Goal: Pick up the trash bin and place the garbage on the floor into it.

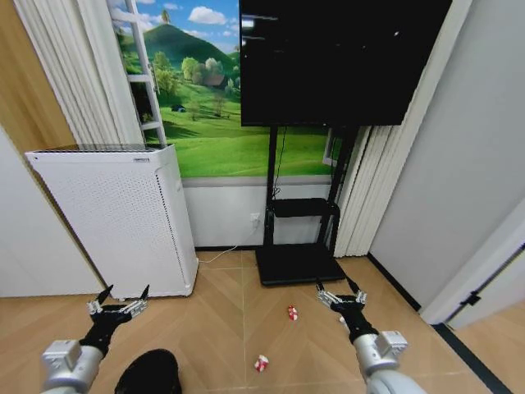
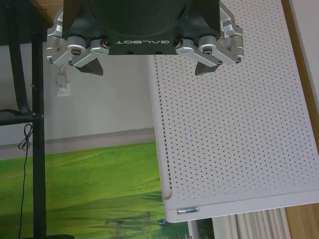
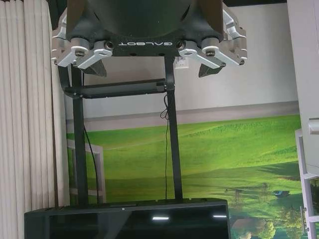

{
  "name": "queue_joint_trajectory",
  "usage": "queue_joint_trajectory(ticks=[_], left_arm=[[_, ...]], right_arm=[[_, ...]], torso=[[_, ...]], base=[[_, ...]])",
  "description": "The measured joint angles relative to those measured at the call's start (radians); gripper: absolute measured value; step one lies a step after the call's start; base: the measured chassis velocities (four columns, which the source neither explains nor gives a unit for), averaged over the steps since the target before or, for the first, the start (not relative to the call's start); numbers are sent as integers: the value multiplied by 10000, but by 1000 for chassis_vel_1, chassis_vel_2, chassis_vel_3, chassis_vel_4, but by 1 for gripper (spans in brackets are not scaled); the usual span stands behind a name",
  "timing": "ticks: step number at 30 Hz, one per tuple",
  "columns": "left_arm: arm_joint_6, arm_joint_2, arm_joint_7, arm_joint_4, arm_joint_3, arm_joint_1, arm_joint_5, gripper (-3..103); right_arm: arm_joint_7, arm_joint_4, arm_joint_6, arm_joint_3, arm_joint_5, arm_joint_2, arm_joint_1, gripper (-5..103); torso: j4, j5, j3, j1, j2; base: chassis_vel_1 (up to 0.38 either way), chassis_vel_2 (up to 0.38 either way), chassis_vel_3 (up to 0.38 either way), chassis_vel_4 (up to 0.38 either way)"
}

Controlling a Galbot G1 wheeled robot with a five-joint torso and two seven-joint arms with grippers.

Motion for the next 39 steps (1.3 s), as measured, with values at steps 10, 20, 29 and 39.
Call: queue_joint_trajectory(ticks=[10, 20, 29, 39], left_arm=[[-62, 14, 14, 43, -23, 3, 133, 100], [-100, -4, 60, 89, -45, 30, 139, 100], [-111, -4, 71, 110, -43, 29, 148, 100], [-159, -29, 103, 187, -38, 31, 162, 100]], right_arm=[[13, -27, -11, 9, 29, -23, 43, 100], [15, -50, -14, 32, 39, -12, 29, 100], [15, -56, -11, 54, 48, -8, 26, 100], [13, -41, 9, 89, 55, 21, -33, 100]], torso=[[0, 0, -214, -154, -365], [0, 0, -438, -305, -743], [0, 0, -548, -370, -918], [0, 0, -901, -584, -1483]], base=[[0, 0, 0, 0], [0, 0, 0, 0], [0, 0, 0, 0], [0, 0, 0, 0]])
